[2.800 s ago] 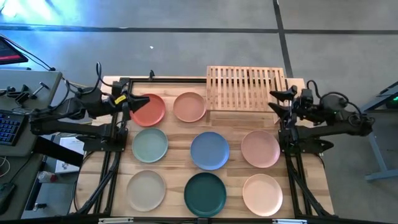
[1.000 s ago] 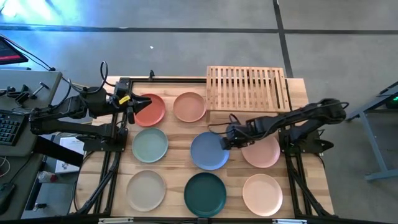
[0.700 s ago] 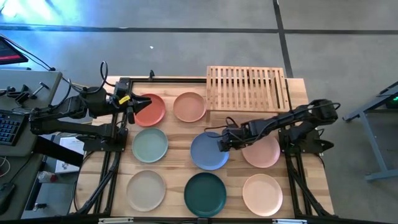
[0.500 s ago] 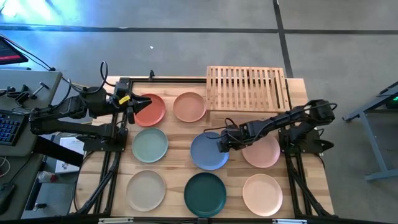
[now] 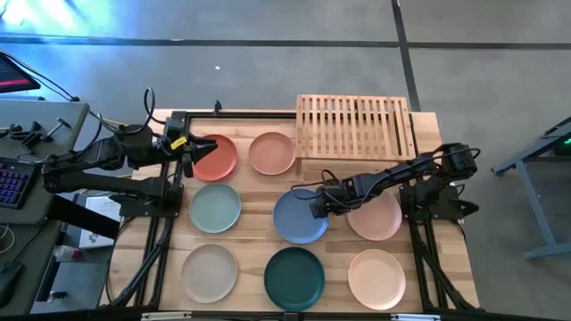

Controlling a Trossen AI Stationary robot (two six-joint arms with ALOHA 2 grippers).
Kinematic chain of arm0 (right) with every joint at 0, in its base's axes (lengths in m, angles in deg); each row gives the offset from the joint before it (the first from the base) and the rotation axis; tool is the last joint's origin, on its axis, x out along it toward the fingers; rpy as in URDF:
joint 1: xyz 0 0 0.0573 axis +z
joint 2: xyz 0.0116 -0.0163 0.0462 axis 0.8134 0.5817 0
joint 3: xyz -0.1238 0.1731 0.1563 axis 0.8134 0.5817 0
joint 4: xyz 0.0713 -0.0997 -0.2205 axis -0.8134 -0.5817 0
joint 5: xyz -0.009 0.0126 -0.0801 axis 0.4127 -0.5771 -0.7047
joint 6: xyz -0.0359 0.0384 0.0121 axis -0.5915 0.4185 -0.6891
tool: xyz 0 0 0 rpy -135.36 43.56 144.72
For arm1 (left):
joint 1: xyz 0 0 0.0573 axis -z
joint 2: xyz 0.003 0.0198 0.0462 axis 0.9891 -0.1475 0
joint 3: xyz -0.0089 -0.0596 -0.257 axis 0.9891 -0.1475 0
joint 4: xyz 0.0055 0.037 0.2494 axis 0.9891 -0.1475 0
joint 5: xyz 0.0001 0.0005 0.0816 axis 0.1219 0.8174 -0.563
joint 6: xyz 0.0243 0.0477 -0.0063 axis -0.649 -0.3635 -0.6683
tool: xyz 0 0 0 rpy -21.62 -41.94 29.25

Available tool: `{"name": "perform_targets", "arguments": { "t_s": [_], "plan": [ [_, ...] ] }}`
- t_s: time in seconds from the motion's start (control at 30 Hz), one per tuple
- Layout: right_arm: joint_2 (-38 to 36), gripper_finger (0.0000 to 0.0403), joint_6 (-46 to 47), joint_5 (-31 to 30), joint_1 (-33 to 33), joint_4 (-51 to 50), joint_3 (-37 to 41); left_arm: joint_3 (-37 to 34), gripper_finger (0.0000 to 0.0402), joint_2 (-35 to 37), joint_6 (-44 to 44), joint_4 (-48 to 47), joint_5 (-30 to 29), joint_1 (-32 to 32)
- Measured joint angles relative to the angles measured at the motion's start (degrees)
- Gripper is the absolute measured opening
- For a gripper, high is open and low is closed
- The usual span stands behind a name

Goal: Place and stack plates onto a shelf
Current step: Put the blue plate on the shelf

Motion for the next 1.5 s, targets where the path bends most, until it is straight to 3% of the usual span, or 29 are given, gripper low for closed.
{"name": "perform_targets", "arguments": {
  "t_s": [0.63, 1.13, 1.5],
  "plan": [
    [0.0, 0.001, 3.0, 2.7, -0.1, -0.4, -0.5, 0.0, 0.0083, 0.0, 0.0, 0.0, 0.0, 0.0],
    [0.0, 0.0, 1.9, 1.5, 0.0, -10.8, -9.0, 0.0, 0.0083, 0.0, 0.6, 0.0, 0.0, 0.0],
    [0.0, 0.0, -1.6, -2.1, 0.0, -31.2, -23.1, 0.0, 0.0083, 0.0, -1.0, 0.0, 0.0, 0.0]
  ]
}}
